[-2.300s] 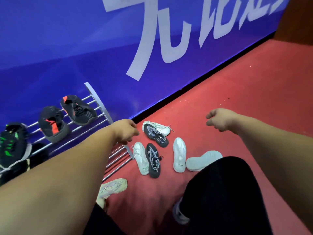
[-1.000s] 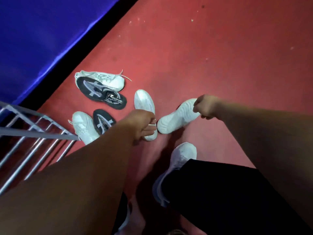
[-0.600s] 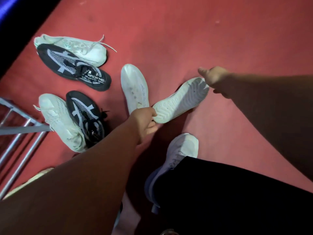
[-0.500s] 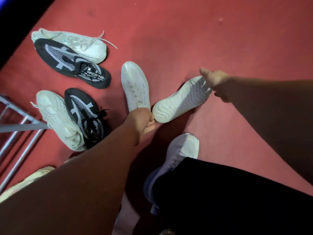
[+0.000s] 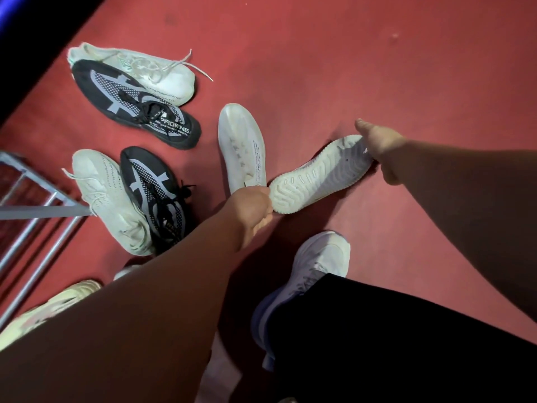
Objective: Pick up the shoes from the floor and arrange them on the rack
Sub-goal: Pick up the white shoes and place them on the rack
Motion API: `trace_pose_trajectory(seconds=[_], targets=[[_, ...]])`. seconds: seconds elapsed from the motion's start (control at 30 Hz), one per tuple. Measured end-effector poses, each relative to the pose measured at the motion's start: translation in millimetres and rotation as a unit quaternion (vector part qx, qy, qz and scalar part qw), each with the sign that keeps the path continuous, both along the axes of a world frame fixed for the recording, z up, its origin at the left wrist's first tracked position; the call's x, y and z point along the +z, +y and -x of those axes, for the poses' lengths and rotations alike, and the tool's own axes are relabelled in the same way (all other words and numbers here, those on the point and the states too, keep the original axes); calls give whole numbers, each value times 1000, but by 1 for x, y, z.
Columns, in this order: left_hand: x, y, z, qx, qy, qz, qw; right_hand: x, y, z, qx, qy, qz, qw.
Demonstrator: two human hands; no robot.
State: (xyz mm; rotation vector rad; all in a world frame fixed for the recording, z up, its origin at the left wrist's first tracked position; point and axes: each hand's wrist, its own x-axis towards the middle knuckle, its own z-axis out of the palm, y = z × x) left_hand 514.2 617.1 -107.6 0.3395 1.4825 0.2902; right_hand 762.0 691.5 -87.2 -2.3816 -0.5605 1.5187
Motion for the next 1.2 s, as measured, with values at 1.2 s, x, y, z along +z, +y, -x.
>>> trace_pose_trajectory(seconds=[1.2], targets=[[-20,-3,49,108,63,95,988,27,-2,-36,-9,-5,160,987]])
